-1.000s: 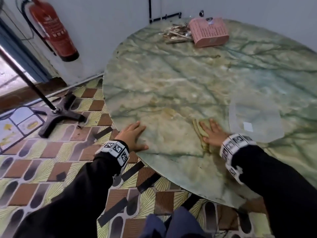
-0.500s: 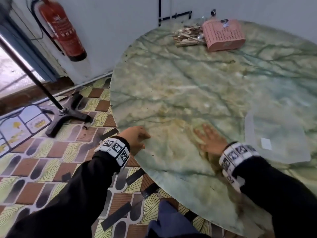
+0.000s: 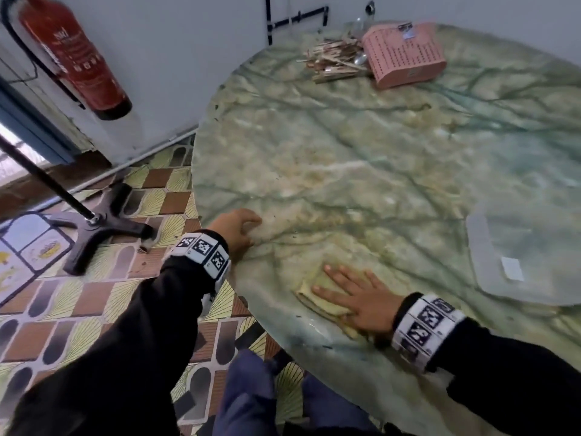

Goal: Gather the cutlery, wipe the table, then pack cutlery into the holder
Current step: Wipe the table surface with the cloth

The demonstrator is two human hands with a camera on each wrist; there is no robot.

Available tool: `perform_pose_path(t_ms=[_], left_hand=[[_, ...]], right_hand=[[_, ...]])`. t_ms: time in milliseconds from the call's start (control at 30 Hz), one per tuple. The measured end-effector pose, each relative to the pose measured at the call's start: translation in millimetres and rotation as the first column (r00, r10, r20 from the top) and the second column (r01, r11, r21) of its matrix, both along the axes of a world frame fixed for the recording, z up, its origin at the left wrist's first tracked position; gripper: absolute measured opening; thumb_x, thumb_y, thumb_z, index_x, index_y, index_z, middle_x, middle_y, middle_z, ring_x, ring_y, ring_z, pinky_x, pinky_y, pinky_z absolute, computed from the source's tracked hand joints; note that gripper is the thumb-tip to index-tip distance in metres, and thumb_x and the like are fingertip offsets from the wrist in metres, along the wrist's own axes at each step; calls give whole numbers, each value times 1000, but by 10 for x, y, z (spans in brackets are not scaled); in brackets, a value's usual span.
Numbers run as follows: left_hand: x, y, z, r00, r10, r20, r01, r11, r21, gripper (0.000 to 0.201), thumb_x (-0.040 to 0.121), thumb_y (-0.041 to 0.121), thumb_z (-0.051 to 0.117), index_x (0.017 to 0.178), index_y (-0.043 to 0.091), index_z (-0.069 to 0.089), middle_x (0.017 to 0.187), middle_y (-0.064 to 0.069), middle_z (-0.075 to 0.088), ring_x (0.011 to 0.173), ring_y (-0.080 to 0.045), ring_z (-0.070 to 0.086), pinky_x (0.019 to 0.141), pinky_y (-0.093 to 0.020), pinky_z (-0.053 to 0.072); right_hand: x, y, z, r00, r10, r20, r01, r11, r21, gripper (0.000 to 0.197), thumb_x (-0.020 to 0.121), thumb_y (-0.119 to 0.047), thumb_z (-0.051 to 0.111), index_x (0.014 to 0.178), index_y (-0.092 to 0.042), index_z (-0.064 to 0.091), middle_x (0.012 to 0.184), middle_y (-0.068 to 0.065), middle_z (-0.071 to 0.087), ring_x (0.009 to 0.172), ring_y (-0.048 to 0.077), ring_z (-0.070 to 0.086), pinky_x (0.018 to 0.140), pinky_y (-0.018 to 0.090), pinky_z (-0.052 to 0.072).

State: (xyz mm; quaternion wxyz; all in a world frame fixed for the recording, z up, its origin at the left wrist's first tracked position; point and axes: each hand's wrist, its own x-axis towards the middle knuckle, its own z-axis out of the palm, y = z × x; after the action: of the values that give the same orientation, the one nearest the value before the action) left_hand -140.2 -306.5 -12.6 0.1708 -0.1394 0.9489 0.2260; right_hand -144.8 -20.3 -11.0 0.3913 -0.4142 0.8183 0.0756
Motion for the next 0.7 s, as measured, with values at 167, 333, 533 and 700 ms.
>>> perform_pose_path(t_ms=[167,333,533,700], left_hand=[[-371,-225,23,951,-297,82,302,951,-64,76,78,17,72,144,15,32,155,-8,18,141,-24,25,113,-28,19],[-500,-459,-32,898,-423,118,429,903,-30,96,71,32,77,147,17,21,157,-8,9,144,-24,16,118,-32,15],[-516,-562,-127,870,-486,76,489,872,-13,100,70,38,77,148,22,16,158,-4,6,145,-22,9,119,-34,10],[-504,-583,-158,864,-500,52,501,865,-14,101,71,40,75,149,22,15,158,-2,4,145,-22,7,119,-39,12]], right_hand=[[-790,155,73,823,-546,-155,557,830,34,69,98,-35,37,146,-34,-12,154,2,-26,144,25,-15,116,49,6],[-833,-1077,-68,785,-583,-211,578,811,-91,65,97,-38,35,147,-35,-6,155,8,-21,144,33,-11,116,46,1],[404,-1135,12,916,-401,-3,400,916,-24,64,99,-39,31,142,-45,-16,140,-9,-42,136,12,-29,113,52,-10],[174,35,37,574,-808,-134,818,575,37,69,98,-35,37,145,-34,-14,151,-1,-31,143,22,-18,115,50,3]])
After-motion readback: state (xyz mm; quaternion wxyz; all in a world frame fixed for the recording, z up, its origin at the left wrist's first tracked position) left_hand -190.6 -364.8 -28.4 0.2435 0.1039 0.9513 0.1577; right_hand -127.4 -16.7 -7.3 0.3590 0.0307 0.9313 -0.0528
